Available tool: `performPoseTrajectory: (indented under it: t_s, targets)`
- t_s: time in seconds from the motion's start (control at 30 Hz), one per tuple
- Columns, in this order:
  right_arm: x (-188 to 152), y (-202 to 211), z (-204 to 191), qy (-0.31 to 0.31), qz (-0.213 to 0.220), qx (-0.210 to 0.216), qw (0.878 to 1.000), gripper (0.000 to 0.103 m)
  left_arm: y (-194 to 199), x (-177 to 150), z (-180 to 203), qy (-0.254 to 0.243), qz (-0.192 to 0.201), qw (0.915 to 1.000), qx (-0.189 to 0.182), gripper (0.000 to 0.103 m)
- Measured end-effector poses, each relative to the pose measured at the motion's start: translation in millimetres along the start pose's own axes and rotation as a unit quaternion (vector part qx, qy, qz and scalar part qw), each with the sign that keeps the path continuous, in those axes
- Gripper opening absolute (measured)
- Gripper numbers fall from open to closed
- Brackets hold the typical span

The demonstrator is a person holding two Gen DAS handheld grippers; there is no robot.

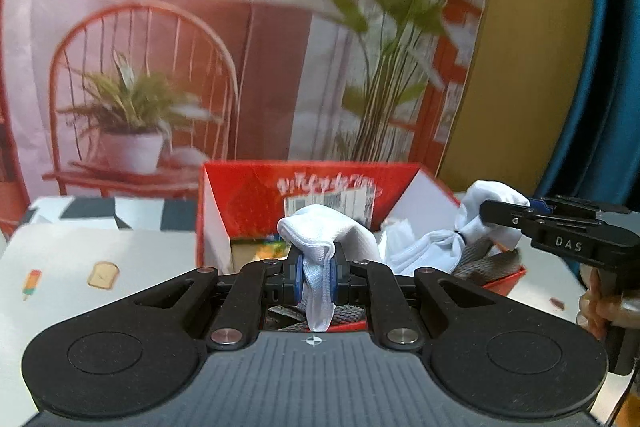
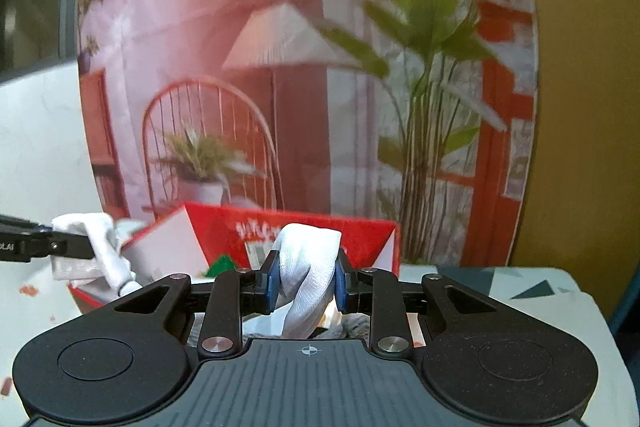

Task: Organize soft objects
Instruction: 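Lift the white cloth with both tools into the red box and open them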

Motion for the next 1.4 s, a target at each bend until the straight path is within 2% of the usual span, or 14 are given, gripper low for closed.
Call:
performPoseTrajectory:
  t_s: [0.33,0.53,0.83,0.9,0.93,1.0,1.03,1.07,1.1,1.17,1.2,1.27,1.4]
  targets:
    - [-15.1,-57.5,-18.1,0.046,-0.087,0.005,0.995,0.024,-73.4,-6.0,0.9,-0.018,-0.081,0.9962,0.028,0.013]
    - [-19.6,-77.6,-17.0,0.05,-0.125,0.016,0.991,0.023,-93.3,-12.1,4.3,-0.034,-0.101,0.9937,0.033,0.013]
    - [-28.5,-92.7,-19.5,0.041,-0.154,0.031,0.987,0.022,-99.4,-13.9,0.9,-0.033,-0.103,0.9935,0.037,0.015]
    - [-27.8,-93.6,-18.9,0.039,-0.155,0.03,0.987,0.022,-98.0,-12.6,-0.9,-0.028,-0.103,0.9935,0.041,0.022]
    - [-27.1,-92.8,-18.8,0.037,-0.153,0.03,0.987,0.026,-97.0,-11.7,-1.7,-0.023,-0.101,0.9937,0.042,0.029]
    - [-24.9,-89.5,-19.0,0.039,-0.142,0.025,0.989,0.033,-92.4,-10.0,-2.9,-0.018,-0.094,0.9944,0.046,0.046]
    - [-23.6,-87.1,-19.1,0.04,-0.136,0.02,0.99,0.037,-89.0,-8.8,-3.8,-0.018,-0.087,0.9948,0.05,0.059]
    - [-22.5,-84.6,-18.7,0.04,-0.132,0.017,0.99,0.038,-85.1,-7.7,-4.6,-0.018,-0.08,0.9951,0.055,0.068]
    - [-21.1,-82.0,-18.1,0.039,-0.128,0.015,0.991,0.042,-81.3,-6.4,-5.1,-0.018,-0.074,0.9954,0.057,0.071]
    - [-17.6,-76.0,-16.8,0.039,-0.12,0.011,0.992,0.057,-72.7,-3.3,-6.0,-0.015,-0.063,0.9962,0.059,0.084]
    - [-15.3,-71.9,-16.3,0.039,-0.113,0.007,0.993,0.063,-67.9,-1.8,-6.3,-0.012,-0.056,0.9967,0.058,0.088]
    - [-10.2,-63.5,-14.9,0.038,-0.1,0.004,0.994,0.068,-57.5,1.0,-5.4,-0.011,-0.039,0.9974,0.06,0.095]
    - [0.0,-47.1,-9.5,0.023,-0.077,-0.006,0.997,0.091,-40.3,5.4,-0.3,-0.015,-0.018,0.9976,0.065,0.099]
Point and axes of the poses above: each gripper's, at about its wrist camera, not at the fingertips, and y roughly against the way its jaws point, z to its right, x to its top, the point moved 2 cm from there along -y, roughly the way its jaws point, and after that the axes turned 13 degrees about y, right-handed, at the moved point
